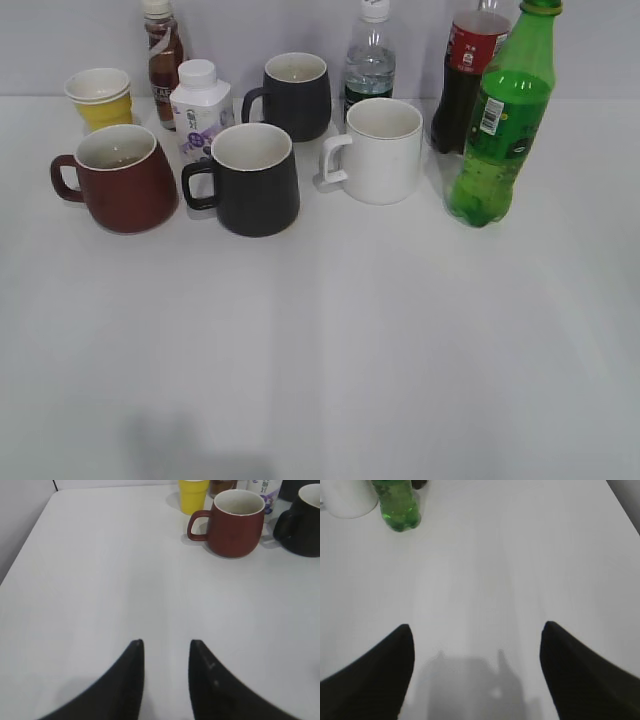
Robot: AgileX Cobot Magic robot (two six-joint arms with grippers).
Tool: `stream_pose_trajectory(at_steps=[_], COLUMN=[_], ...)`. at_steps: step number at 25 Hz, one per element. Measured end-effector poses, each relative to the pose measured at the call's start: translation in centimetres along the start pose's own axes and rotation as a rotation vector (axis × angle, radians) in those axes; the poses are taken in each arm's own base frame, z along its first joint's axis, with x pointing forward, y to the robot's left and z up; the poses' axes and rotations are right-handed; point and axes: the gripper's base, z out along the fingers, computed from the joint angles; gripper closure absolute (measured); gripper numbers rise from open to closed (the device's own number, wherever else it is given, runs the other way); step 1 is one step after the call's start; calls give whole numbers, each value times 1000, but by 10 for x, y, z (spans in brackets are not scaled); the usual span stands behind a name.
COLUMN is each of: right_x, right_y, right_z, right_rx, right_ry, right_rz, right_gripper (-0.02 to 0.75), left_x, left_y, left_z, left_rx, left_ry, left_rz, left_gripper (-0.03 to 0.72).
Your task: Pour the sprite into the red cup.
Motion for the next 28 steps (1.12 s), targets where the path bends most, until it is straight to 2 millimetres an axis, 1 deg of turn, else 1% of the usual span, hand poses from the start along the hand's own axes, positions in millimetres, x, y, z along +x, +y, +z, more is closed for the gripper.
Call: stream_pose_trajectory(at_steps=[28], right_x=[0], right_y=[0], right_z=[0], right_rx=[0], right_ry=[0], right_rz=[0], right_gripper=[152], left_x=[0], left_y=[0], left_z=[0], left_rx=[0], left_ry=[0], left_rz=[0], left_gripper=[448])
